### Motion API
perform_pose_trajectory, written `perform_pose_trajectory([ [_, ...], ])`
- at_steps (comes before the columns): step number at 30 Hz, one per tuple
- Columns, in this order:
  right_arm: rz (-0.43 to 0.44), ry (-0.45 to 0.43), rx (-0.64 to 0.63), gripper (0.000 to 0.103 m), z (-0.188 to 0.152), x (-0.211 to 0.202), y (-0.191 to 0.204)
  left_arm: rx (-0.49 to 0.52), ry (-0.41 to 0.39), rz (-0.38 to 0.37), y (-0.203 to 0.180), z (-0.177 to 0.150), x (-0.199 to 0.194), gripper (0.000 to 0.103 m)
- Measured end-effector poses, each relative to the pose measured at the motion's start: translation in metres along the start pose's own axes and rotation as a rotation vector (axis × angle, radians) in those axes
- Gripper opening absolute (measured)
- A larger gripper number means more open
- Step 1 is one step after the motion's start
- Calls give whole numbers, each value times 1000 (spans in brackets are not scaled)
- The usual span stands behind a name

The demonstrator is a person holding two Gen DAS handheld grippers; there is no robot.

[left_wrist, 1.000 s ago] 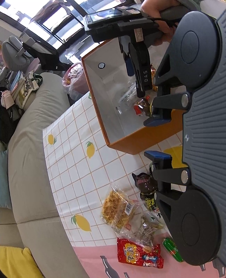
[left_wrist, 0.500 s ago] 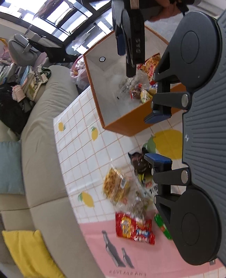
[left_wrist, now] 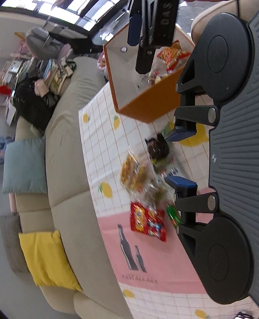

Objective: Organize snacks
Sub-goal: 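Move both tools back over the snacks on the table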

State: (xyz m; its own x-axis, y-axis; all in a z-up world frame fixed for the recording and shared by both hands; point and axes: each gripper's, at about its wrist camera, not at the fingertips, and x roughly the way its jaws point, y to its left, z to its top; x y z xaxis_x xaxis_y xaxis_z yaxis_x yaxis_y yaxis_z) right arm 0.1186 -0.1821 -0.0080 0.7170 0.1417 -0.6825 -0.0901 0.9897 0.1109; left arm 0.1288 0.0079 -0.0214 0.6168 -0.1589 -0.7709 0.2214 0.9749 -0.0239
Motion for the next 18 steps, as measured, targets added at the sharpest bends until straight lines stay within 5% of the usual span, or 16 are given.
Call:
perform_pose_trajectory([
  [7, 75, -8, -77, 77, -21, 8, 54, -83, -38, 68, 36, -27, -1, 49],
  [9, 86, 0, -93, 77, -27, 17, 67, -136, -25, 56, 51, -34, 1, 60],
  [14, 69, 9, -150, 77, -43, 38, 92, -274, -1, -20, 89, -53, 9, 62],
  [18, 60, 52, -180, 77, -53, 59, 103, -293, 5, 10, 103, -63, 17, 64],
])
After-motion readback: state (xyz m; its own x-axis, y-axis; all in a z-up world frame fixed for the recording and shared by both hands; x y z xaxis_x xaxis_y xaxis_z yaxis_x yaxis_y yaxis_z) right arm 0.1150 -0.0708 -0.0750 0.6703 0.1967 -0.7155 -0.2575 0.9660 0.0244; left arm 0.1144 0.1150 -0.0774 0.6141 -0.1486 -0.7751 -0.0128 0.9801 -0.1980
